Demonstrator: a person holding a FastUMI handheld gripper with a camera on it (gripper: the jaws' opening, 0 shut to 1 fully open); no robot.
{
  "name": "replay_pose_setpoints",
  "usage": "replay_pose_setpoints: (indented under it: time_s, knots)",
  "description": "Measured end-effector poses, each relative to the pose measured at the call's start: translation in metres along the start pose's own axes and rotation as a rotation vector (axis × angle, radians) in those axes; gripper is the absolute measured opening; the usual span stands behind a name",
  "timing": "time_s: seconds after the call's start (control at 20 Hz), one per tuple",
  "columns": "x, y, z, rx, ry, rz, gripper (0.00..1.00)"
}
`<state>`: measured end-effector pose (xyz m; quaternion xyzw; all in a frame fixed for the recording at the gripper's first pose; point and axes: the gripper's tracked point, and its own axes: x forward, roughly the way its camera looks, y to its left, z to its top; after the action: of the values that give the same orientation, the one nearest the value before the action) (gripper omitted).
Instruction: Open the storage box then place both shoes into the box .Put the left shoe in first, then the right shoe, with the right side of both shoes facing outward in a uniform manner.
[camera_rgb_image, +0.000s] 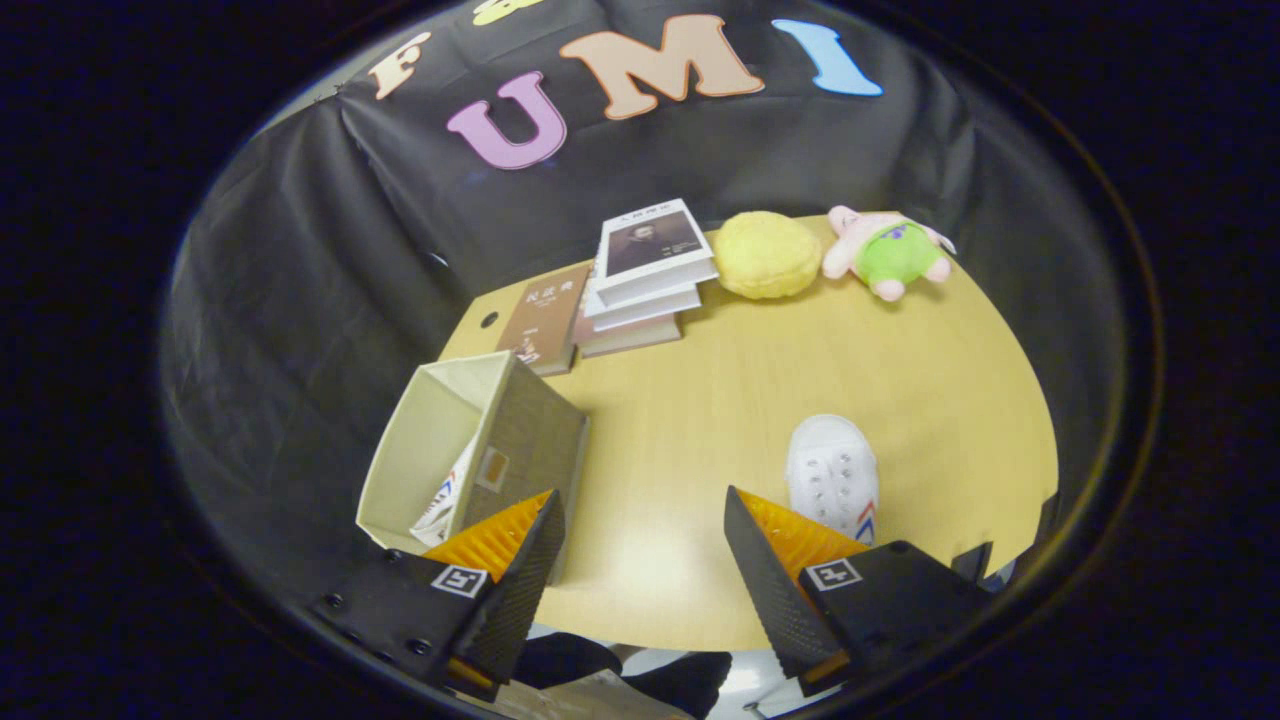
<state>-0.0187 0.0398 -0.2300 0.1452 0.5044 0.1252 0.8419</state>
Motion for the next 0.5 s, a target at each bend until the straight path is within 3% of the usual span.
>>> replay_pose_setpoints:
  time_s: [0.5]
  knots:
    - [0.006, -0.104, -0.029, 0.031, 0.079, -0.121, 0.99]
